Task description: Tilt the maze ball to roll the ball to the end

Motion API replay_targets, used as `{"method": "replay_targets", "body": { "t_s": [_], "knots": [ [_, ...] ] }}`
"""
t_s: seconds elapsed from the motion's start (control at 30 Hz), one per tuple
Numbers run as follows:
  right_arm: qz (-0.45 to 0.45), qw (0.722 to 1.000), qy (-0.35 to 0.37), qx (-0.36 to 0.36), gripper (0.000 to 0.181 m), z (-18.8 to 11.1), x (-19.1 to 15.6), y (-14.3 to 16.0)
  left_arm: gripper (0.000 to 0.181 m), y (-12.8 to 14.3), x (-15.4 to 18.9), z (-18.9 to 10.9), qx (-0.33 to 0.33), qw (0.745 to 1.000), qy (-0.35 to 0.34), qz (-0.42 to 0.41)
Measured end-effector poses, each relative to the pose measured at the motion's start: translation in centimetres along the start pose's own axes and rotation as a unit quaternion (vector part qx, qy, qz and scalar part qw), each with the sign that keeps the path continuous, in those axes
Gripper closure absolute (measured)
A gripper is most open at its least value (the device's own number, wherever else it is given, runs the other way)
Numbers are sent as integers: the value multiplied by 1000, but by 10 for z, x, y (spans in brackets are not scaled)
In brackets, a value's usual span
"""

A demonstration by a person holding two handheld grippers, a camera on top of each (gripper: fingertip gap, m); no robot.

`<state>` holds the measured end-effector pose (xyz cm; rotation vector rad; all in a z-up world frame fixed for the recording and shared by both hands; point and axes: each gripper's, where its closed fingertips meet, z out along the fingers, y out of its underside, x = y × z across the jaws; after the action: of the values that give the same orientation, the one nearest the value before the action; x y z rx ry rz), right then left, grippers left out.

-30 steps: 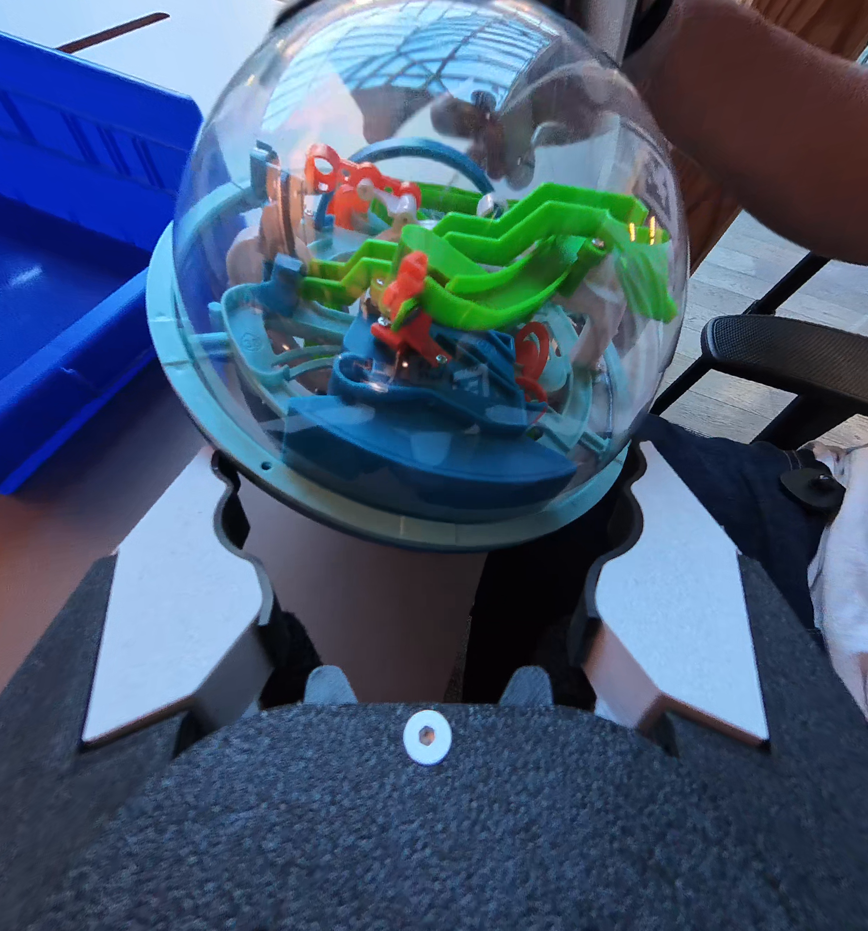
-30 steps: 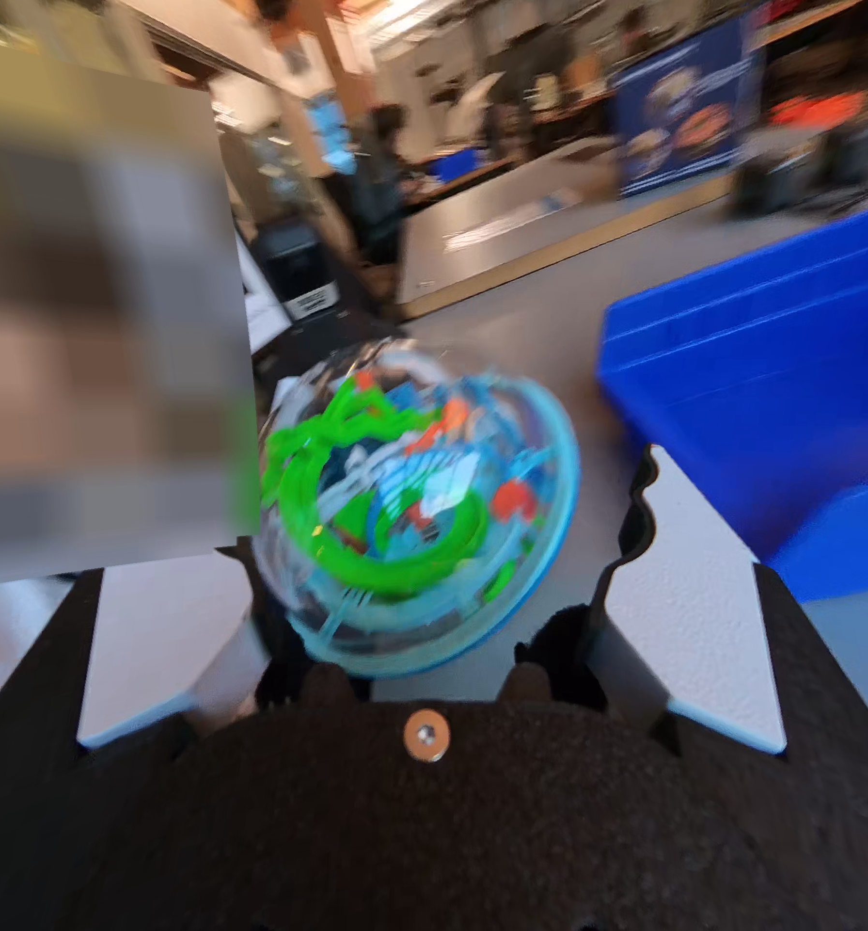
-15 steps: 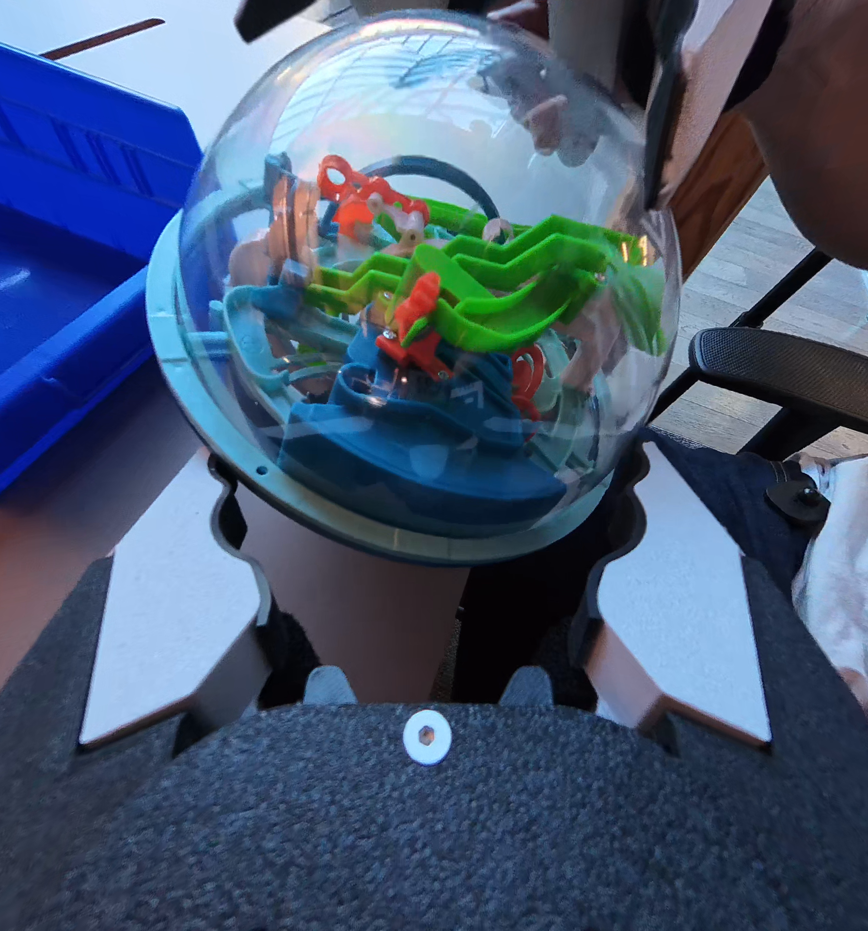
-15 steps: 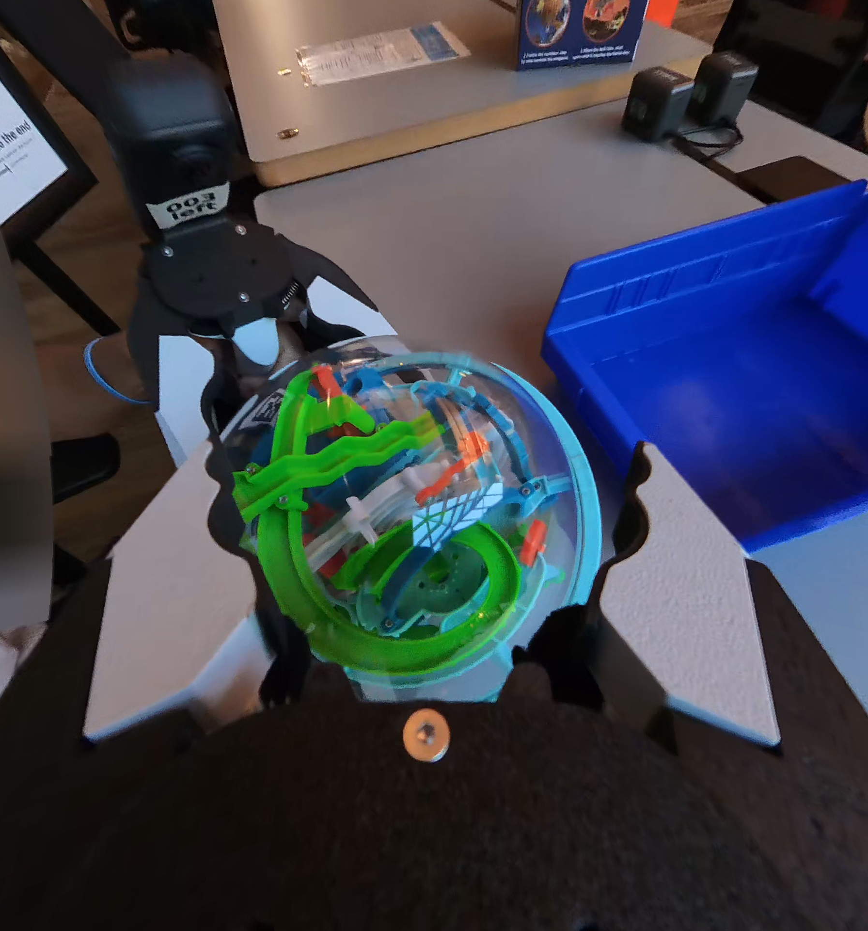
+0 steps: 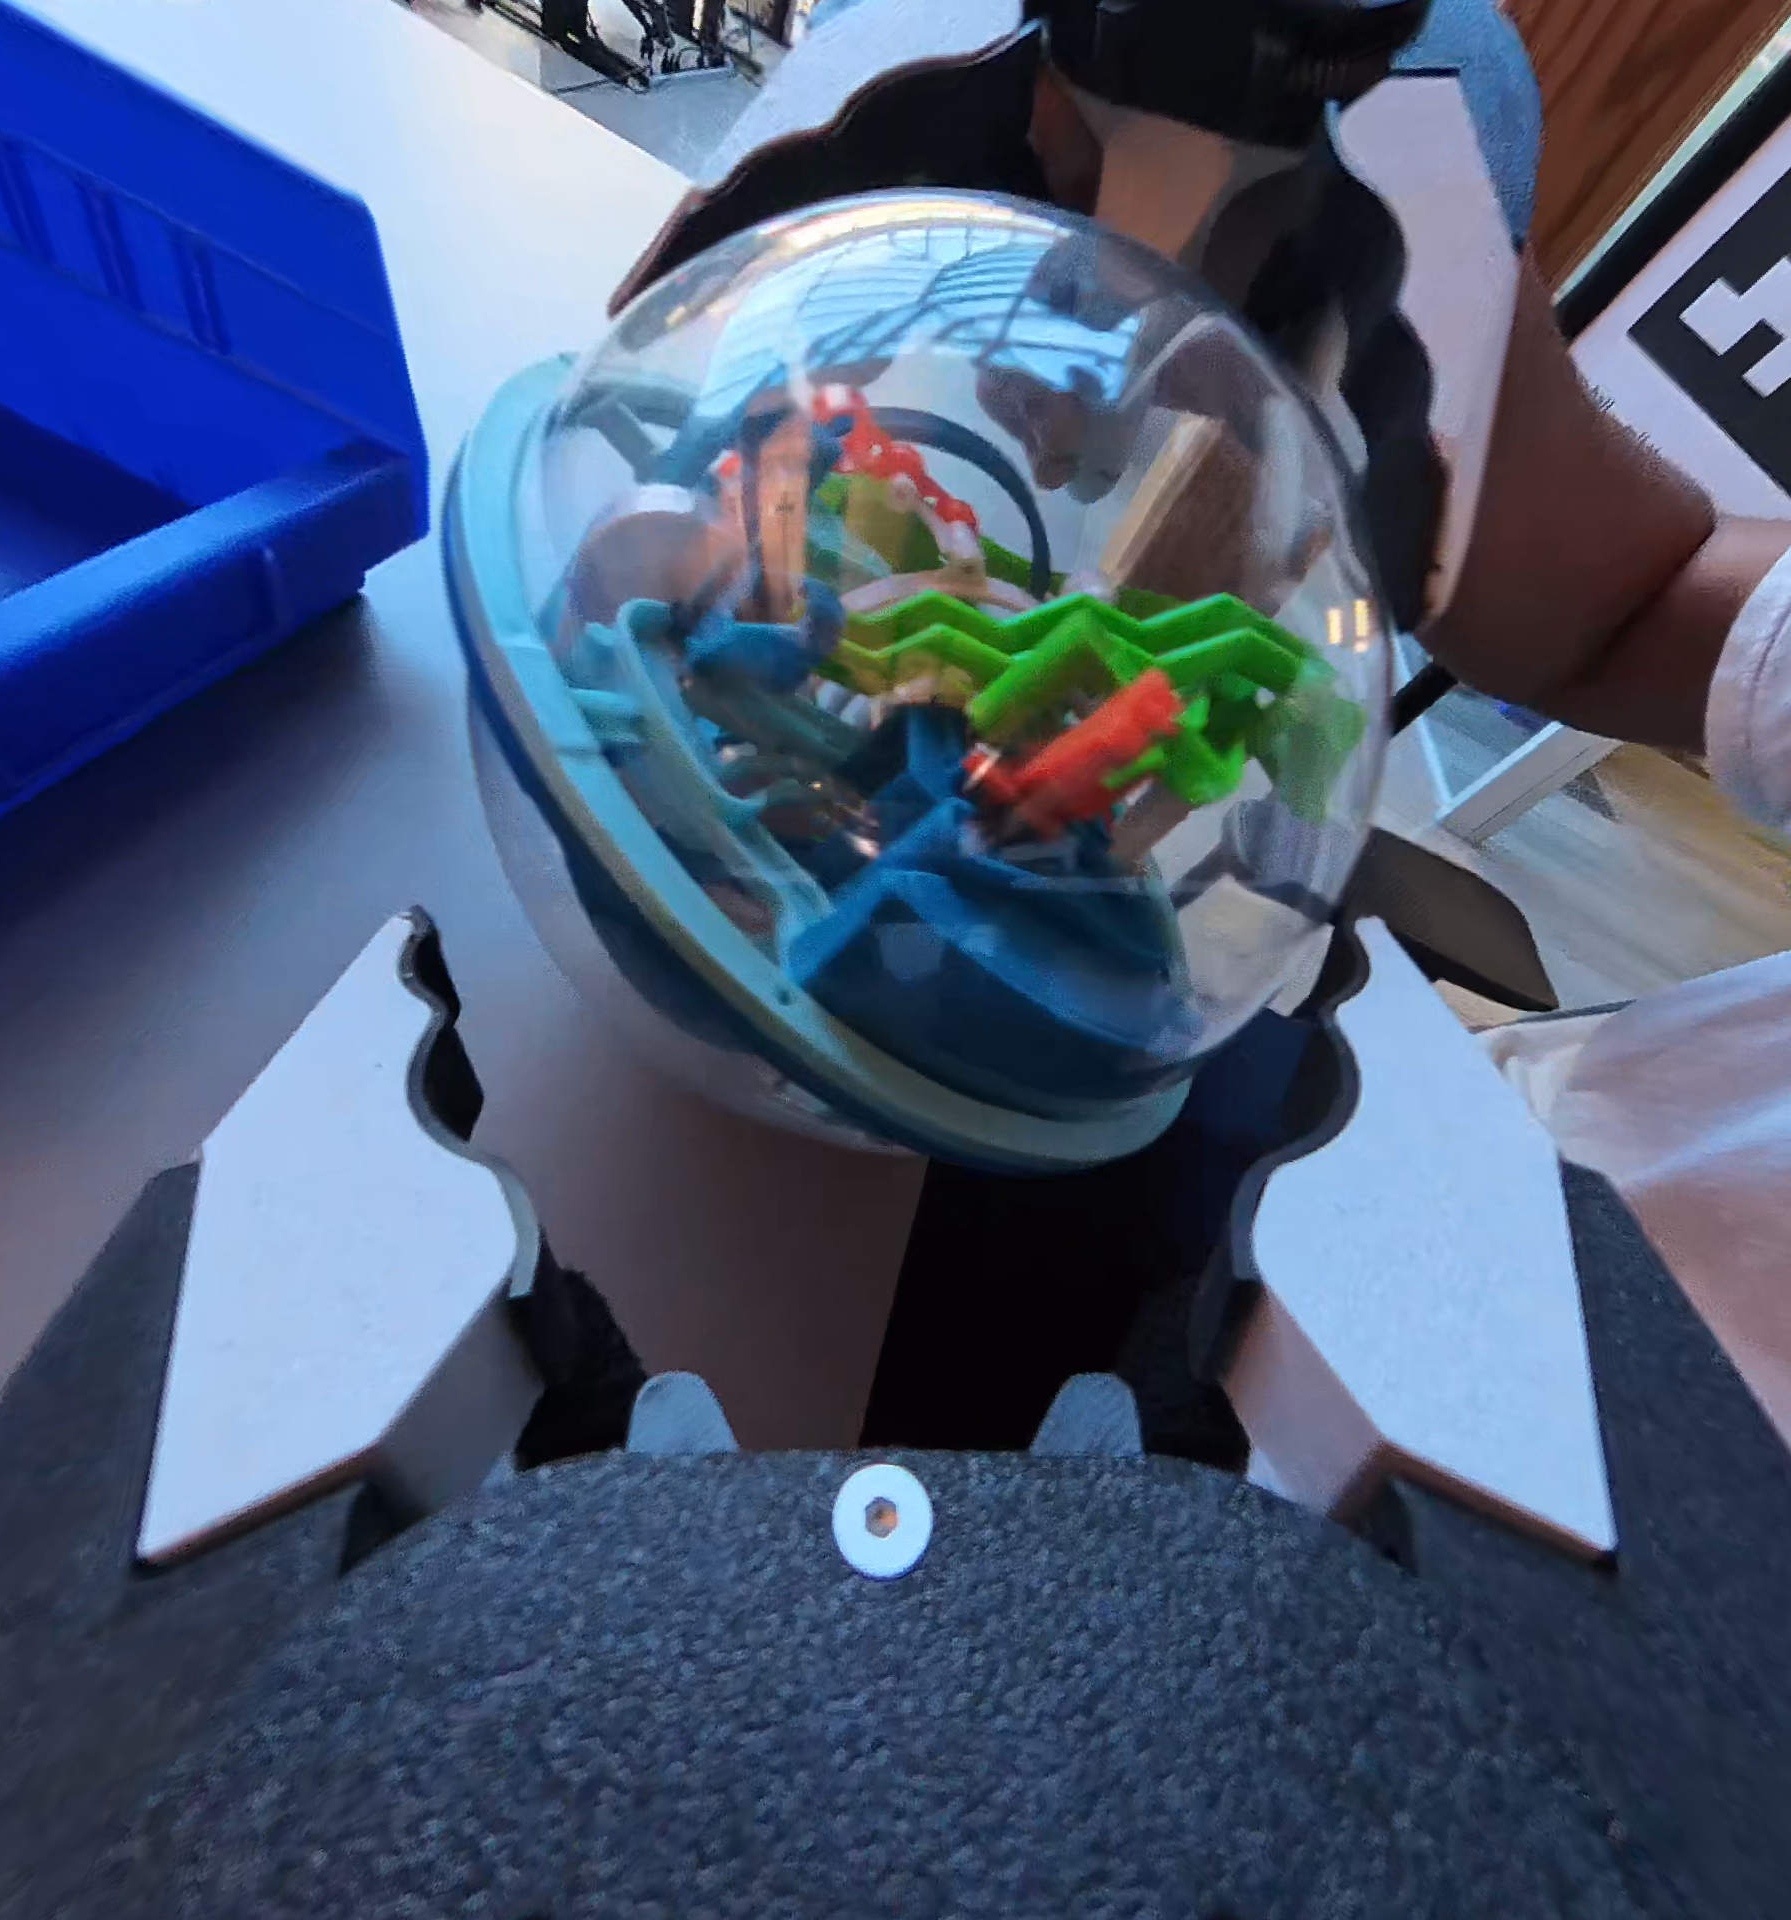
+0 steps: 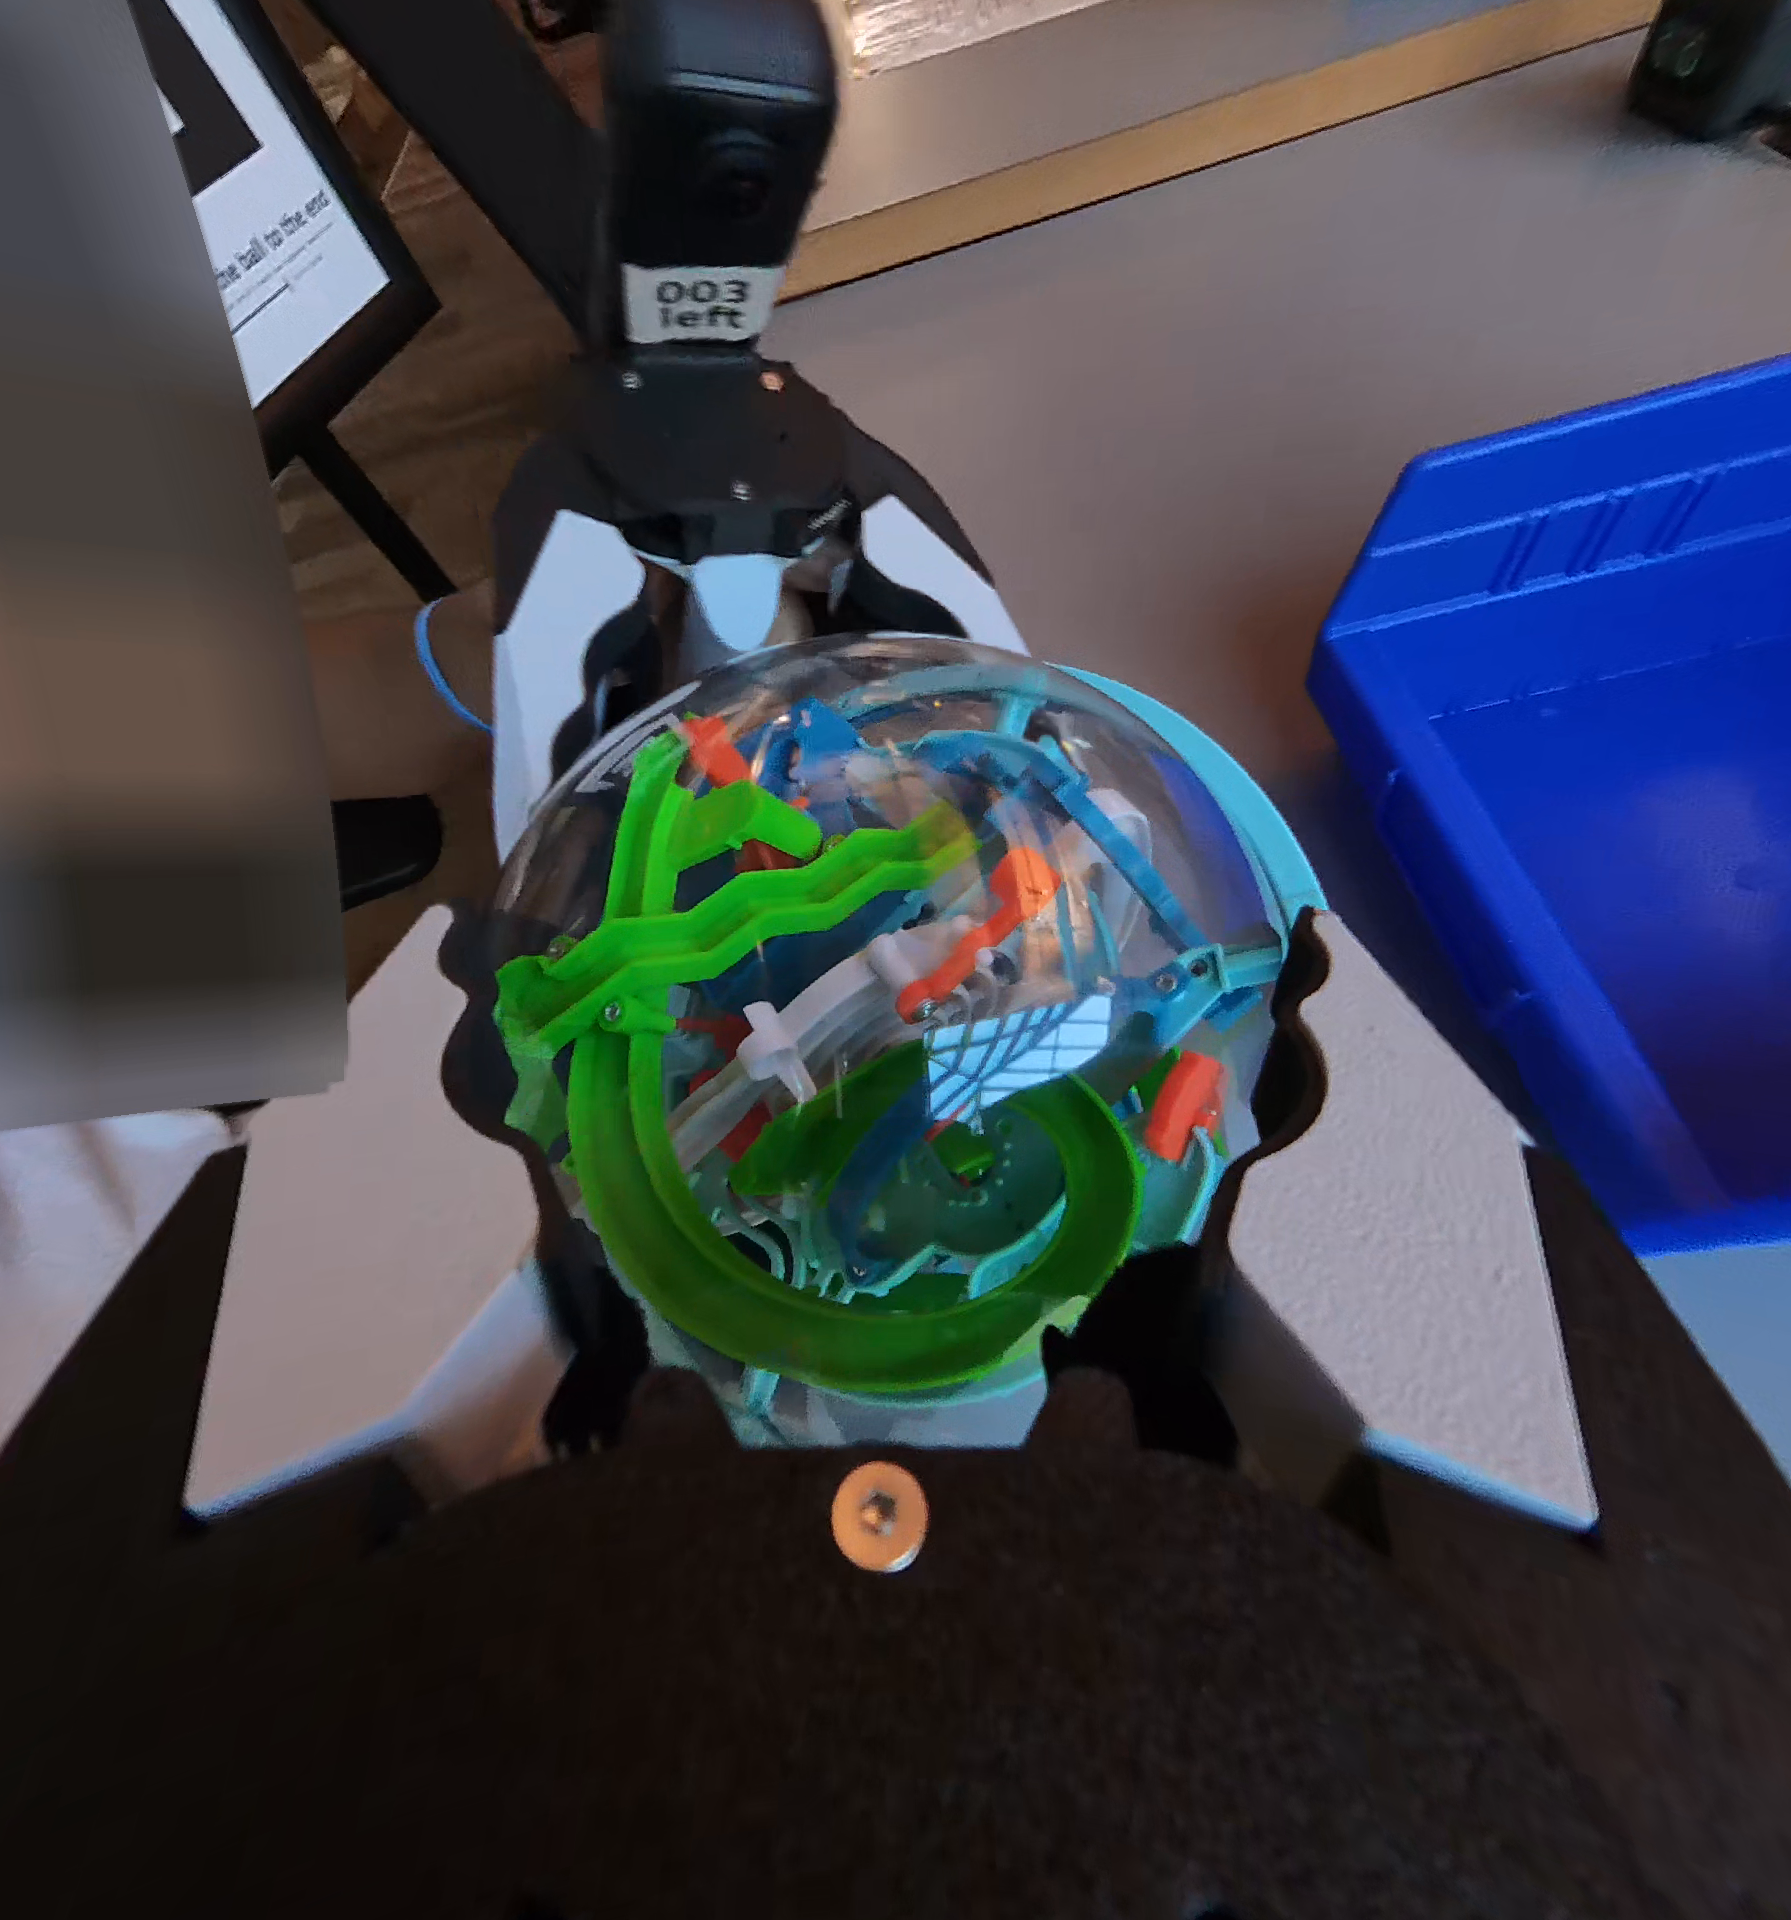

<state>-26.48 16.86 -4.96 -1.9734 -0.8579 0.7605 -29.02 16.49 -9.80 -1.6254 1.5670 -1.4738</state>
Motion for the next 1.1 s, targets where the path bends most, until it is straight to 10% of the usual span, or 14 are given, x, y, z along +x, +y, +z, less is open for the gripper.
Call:
{"method": "replay_targets", "body": {
  "t_s": [0.33,0.7,1.1],
  "knots": [
    [-17,1000,-25,-7,37,0,-2,-1,25,4,8,13,3,998,49,-24],
    [7,987,160,-17,33,-25,-7,13,25,7,10,15,9,1000,1,-29],
    [-32,994,95,-44,30,-14,-6,23,24,-5,4,6,30,999,1,-45]
  ]
}}
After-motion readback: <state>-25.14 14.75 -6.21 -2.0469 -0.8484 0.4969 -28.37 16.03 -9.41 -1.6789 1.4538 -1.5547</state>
